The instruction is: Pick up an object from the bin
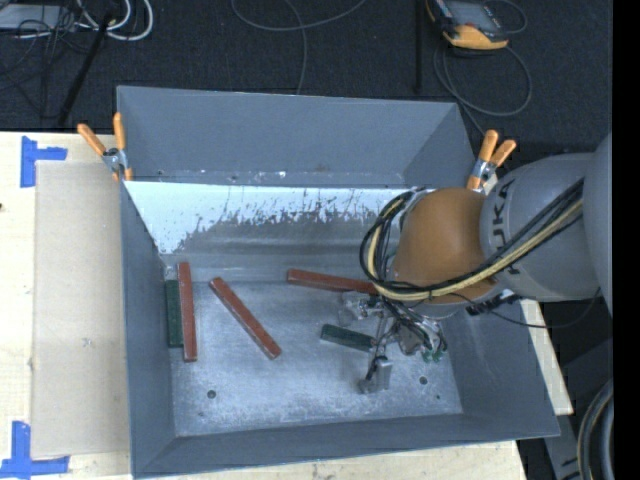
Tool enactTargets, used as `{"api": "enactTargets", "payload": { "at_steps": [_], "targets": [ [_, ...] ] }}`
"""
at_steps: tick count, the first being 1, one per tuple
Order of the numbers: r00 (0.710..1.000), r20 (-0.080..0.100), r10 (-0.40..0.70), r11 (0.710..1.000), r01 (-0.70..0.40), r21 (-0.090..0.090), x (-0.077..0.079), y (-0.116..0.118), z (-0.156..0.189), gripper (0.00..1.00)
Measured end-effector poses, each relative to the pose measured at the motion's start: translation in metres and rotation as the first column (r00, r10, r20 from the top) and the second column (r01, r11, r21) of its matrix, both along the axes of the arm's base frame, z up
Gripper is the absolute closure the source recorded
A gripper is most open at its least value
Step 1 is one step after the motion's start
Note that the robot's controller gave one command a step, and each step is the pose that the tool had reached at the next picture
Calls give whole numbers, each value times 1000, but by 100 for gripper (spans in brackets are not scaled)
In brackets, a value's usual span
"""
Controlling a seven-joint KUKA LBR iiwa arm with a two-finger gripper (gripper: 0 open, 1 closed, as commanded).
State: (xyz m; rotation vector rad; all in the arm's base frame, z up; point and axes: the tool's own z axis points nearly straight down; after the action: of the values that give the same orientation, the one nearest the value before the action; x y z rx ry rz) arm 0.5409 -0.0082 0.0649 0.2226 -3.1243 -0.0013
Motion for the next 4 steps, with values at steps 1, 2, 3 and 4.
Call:
{"api": "enactTargets", "payload": {
  "at_steps": [1,2,3,4],
  "targets": [
    [997,9,-79,997,79,0,-11,-4,36,0],
    [991,7,-131,991,131,0,-24,-6,34,0],
    [953,5,-301,953,301,-1,-24,4,3,0],
    [954,7,-301,954,301,-1,-24,4,3,0]
  ]
}}
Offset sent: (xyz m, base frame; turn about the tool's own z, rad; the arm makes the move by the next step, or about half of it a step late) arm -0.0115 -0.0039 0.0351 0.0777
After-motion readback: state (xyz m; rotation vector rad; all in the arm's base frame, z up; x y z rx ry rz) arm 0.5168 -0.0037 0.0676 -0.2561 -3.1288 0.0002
